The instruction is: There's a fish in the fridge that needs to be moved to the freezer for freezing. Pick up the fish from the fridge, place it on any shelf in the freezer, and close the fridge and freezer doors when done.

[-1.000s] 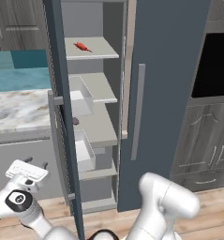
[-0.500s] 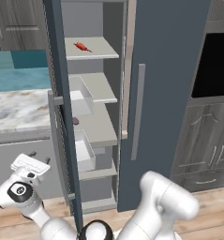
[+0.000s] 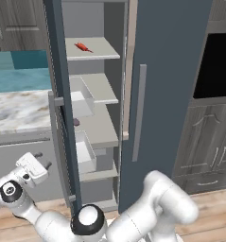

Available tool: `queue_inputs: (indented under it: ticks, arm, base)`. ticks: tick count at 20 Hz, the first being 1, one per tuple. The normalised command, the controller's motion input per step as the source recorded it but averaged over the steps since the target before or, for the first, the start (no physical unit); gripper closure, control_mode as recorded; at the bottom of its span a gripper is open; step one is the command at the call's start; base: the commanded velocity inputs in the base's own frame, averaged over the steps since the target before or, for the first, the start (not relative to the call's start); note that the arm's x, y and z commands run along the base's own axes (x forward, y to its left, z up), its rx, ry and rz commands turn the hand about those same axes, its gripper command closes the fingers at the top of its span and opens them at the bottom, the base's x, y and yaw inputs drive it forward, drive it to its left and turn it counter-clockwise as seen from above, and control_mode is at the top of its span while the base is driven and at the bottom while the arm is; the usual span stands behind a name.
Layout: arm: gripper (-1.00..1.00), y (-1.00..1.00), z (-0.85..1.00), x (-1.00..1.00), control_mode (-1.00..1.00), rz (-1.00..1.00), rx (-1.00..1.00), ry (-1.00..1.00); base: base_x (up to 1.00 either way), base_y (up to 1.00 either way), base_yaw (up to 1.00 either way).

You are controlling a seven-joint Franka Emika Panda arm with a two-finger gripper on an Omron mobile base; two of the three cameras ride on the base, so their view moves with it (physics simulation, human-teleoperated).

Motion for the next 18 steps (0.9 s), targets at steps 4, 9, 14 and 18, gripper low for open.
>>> queue_inputs:
  ticks: [4,9,14,18]
  arm:
    - [-1.00,-0.03,-0.16,0.00,-1.00,-0.04,0.00,0.00]
    - [-1.00,-0.22,-0.09,0.06,-1.00,0.00,0.01,0.00]
    - [-1.00,-0.37,-0.13,0.09,-1.00,0.00,0.00,0.00]
    - [-1.00,-0.64,-0.21,-0.01,-1.00,0.02,0.03,0.00]
  base:
    - [0.00,0.00,0.00]
    - [0.00,0.00,0.00]
    - [0.00,0.00,0.00]
    - [0.00,0.00,0.00]
